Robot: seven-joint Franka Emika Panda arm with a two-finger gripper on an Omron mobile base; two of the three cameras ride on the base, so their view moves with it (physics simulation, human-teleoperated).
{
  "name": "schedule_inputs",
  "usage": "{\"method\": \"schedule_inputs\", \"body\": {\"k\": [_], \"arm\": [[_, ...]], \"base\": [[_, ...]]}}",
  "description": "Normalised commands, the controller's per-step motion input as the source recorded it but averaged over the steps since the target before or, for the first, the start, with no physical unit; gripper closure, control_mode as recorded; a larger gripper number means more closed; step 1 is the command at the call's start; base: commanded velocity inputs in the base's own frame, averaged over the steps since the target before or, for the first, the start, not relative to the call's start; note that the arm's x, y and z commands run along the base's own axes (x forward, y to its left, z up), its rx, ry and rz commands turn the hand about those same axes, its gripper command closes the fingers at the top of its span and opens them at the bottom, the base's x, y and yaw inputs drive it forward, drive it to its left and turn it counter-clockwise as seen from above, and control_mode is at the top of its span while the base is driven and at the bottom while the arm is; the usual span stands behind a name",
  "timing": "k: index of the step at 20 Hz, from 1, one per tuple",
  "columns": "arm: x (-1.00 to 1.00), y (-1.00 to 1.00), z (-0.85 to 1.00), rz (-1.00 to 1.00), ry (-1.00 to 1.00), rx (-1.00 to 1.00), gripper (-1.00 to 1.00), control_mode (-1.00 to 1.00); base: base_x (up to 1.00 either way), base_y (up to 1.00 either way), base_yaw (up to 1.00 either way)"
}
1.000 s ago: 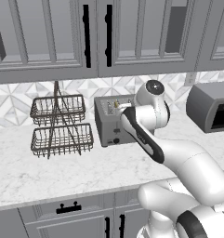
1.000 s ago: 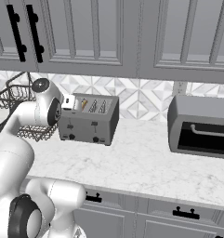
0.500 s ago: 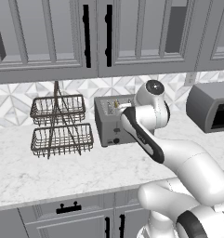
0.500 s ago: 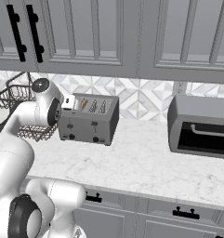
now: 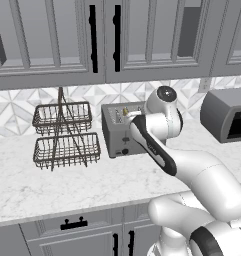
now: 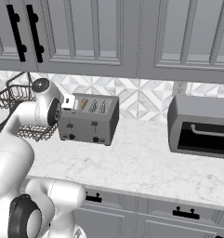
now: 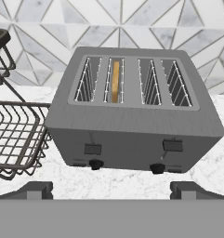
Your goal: Start the toaster. Once the lever pops up, take the bread to the plate on the dining counter.
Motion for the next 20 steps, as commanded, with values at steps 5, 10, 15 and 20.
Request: {"method": "schedule_inputs", "body": {"k": [5,10,15,20], "arm": [[0.00,0.00,0.00,0.00,0.00,0.00,-1.00,-1.00],[0.00,0.00,0.00,0.00,0.00,0.00,-1.00,-1.00],[0.00,0.00,0.00,0.00,0.00,0.00,-1.00,-1.00],[0.00,0.00,0.00,0.00,0.00,0.00,-1.00,-1.00]], "base": [[0.00,0.00,0.00],[0.00,0.00,0.00],[0.00,0.00,0.00],[0.00,0.00,0.00]]}}
